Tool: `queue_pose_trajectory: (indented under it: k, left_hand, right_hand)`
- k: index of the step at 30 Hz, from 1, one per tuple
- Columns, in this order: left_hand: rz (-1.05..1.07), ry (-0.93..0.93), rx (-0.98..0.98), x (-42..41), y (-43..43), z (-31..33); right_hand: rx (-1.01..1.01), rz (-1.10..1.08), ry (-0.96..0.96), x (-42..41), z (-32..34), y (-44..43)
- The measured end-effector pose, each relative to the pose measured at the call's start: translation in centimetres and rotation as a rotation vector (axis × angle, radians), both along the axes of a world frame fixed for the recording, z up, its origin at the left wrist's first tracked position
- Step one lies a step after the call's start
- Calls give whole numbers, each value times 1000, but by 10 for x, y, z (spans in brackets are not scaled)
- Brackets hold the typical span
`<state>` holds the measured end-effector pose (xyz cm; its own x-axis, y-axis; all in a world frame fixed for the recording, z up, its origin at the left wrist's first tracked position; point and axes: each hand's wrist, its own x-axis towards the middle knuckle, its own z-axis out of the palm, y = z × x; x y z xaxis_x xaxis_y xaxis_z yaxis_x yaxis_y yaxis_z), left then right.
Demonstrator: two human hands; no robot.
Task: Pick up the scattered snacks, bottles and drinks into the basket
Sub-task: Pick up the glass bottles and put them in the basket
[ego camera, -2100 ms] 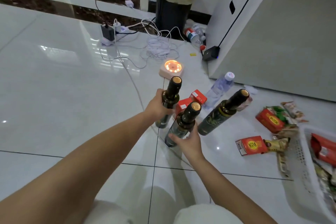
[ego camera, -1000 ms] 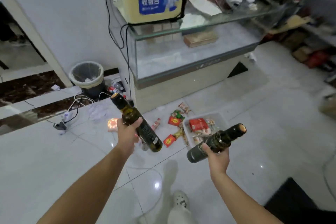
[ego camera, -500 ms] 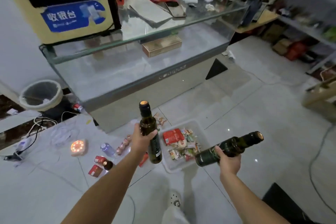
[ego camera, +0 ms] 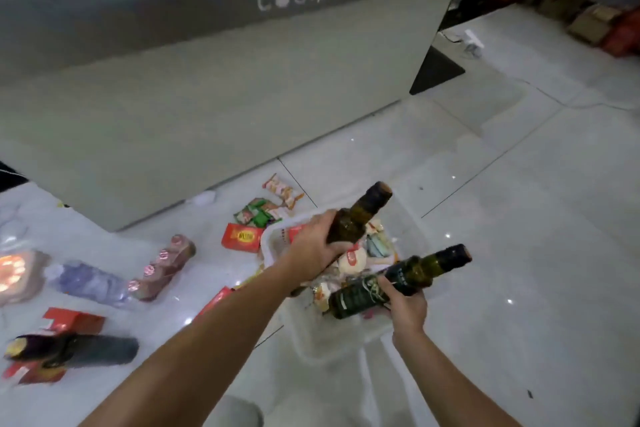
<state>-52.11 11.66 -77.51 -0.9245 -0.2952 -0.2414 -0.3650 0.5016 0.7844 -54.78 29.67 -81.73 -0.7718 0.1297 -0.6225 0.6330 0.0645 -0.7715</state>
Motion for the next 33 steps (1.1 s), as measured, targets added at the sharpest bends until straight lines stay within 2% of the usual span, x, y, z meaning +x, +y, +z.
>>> queue_pose_trajectory:
  k: [3, 6, 10, 14, 19, 22, 25, 28, 30, 33]
  left_hand:
    - [-210, -45, -45, -44, 6, -76]
    - [-321, -121, -127, -59, 11, -135]
    - [-375, -176, -103, -54, 31, -167]
    - [-425, -216, -154, -55, 45, -188]
    - [-473, -288, -263, -59, 49, -212]
    - [-486, -309, -295, -57, 51, -216]
    - [-550, -260, -447, -50, 46, -210]
    - [-564, -88, -644, -42, 16, -186]
    - [-425, 35, -726, -31, -18, -161]
    - [-8, 105, -815, 13, -87, -129]
  right_hand:
    - [-6, 24, 8, -14, -82, -1]
    - [-47, -10, -84, -19, -133, 5]
    - [-115, 72, -304, -28, -144, 3]
    - [-79, 202, -507, -28, -148, -1]
    - [10, 298, -580, -19, -155, -16]
    - [101, 275, -572, -20, -156, -19]
    - [195, 225, -484, -37, -158, -13]
    - [373, 151, -217, -80, -172, -1]
    - [588, 69, -48, -91, -143, -10]
    - [751, 311, 302, -88, -86, -67]
